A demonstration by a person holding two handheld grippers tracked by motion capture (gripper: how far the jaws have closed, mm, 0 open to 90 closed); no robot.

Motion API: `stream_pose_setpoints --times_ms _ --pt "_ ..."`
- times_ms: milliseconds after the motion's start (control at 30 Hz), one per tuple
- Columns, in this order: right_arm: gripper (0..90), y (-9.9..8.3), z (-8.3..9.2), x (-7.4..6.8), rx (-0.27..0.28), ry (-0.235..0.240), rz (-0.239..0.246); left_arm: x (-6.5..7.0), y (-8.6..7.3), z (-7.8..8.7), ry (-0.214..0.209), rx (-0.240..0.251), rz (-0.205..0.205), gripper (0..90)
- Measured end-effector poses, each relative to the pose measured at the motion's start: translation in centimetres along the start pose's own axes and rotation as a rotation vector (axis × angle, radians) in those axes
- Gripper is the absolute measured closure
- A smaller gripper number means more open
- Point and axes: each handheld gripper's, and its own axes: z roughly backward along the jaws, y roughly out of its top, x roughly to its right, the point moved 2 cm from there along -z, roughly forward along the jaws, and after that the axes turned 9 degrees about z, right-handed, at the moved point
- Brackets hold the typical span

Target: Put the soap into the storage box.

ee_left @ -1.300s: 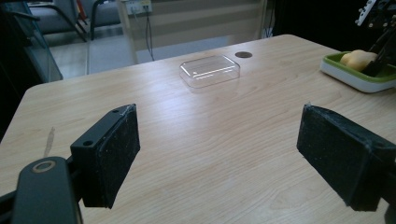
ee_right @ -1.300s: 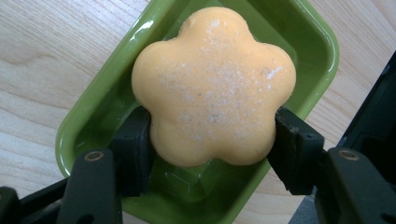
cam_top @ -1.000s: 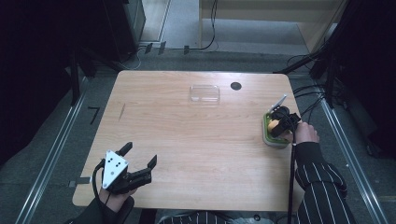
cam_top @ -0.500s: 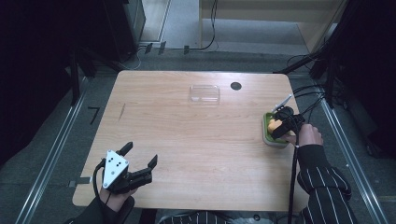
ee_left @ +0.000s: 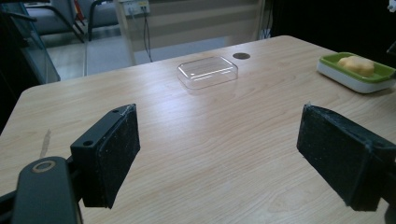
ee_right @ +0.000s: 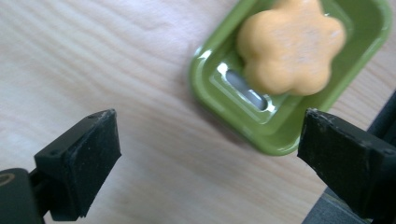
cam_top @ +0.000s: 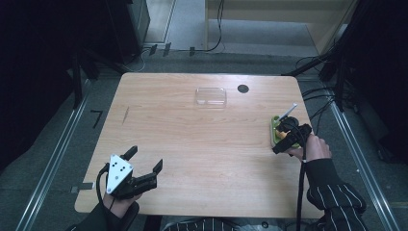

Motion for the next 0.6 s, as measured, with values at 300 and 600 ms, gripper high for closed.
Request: stream_pose_setpoints --times_ms 300,600 --pt "2.8 -0.6 0.9 -3.2 0.002 0.016 0.062 0.0 0.0 0.0 0.000 -0.001 0.000 13.7" --pt "2.5 -1.4 1.3 -5.8 0.003 0.019 0.118 0.0 0.0 0.0 0.000 -0.001 0.001 13.7"
